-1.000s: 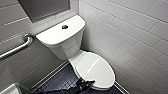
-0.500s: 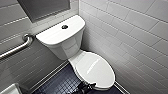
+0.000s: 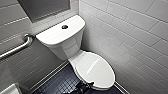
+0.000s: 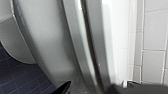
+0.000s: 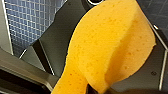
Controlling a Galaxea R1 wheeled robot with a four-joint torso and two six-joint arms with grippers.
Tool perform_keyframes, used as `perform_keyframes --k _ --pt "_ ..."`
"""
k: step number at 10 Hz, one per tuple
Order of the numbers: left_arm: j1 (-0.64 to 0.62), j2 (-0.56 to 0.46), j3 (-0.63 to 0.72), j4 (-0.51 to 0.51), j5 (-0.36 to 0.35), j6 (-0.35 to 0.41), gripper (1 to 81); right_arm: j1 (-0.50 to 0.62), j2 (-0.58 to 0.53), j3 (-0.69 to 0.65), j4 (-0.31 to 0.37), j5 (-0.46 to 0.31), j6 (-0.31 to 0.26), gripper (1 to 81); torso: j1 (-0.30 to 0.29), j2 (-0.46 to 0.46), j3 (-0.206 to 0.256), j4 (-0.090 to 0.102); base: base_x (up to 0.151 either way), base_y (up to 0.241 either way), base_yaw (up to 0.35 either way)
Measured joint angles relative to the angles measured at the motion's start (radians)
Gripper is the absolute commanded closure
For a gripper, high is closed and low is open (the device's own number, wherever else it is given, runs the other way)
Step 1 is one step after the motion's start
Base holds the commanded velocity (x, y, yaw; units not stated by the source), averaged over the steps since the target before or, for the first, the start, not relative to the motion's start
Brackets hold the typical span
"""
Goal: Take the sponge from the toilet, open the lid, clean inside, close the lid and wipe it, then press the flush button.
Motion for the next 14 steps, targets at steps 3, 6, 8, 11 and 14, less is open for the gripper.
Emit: perform_keyframes --k 3,6,8,11,14 --pt "-0.016 -0.054 0.105 -0.009 0.01 -0.003 1.0 0.005 0.006 0.0 0.0 -0.007 0.001 81.1 0.0 0.0 0.0 0.0 0.0 0.0 0.0" --pt "-0.036 -0.072 0.14 -0.011 0.018 -0.006 1.0 0.005 0.008 0.0 0.0 -0.007 0.002 81.1 0.0 0.0 0.0 0.0 0.0 0.0 0.0" --pt "-0.035 -0.074 0.14 -0.011 0.013 -0.008 1.0 0.005 0.008 0.0 0.0 -0.009 0.001 81.1 0.0 0.0 0.0 0.0 0.0 0.0 0.0" --pt "-0.035 -0.052 0.111 -0.008 0.035 -0.022 1.0 0.004 0.006 0.001 0.0 -0.009 0.002 81.1 0.0 0.0 0.0 0.0 0.0 0.0 0.0" --pt "-0.027 -0.001 0.056 0.005 0.064 -0.029 1.0 0.004 0.002 0.009 0.0 -0.009 0.002 81.1 0.0 0.0 0.0 0.0 0.0 0.0 0.0"
